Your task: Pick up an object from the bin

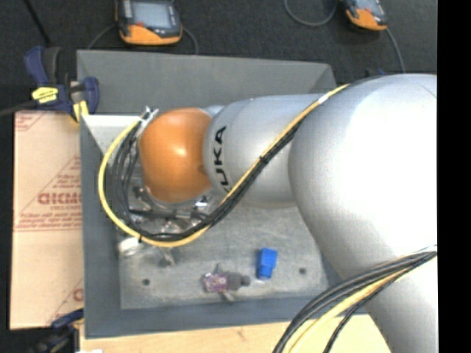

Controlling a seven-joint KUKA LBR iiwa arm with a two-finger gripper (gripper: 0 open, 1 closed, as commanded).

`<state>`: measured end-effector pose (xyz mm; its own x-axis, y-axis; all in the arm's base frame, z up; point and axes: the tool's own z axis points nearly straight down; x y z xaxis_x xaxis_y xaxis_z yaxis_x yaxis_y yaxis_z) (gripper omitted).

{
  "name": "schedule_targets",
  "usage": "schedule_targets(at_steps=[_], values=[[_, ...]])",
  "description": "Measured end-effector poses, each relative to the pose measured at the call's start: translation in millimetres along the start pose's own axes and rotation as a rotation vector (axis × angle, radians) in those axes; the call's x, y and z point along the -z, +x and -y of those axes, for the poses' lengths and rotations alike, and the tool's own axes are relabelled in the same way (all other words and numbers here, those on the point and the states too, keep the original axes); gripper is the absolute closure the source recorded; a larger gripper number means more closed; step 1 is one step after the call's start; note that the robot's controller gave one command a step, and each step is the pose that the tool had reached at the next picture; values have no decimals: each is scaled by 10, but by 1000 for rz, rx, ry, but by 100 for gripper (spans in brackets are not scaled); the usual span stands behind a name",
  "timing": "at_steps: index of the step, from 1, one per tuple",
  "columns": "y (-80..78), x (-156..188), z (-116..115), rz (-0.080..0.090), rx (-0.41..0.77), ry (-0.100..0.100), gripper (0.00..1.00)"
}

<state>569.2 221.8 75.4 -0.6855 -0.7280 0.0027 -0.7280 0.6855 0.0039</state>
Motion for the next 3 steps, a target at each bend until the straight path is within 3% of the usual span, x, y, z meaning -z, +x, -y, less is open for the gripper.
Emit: schedule_targets(at_steps=[1, 2, 3], values=[[-21, 52, 15, 8, -2, 4, 100], [166, 1070, -90, 13, 19, 9, 100], [270, 1791, -303, 13, 17, 9, 100]])
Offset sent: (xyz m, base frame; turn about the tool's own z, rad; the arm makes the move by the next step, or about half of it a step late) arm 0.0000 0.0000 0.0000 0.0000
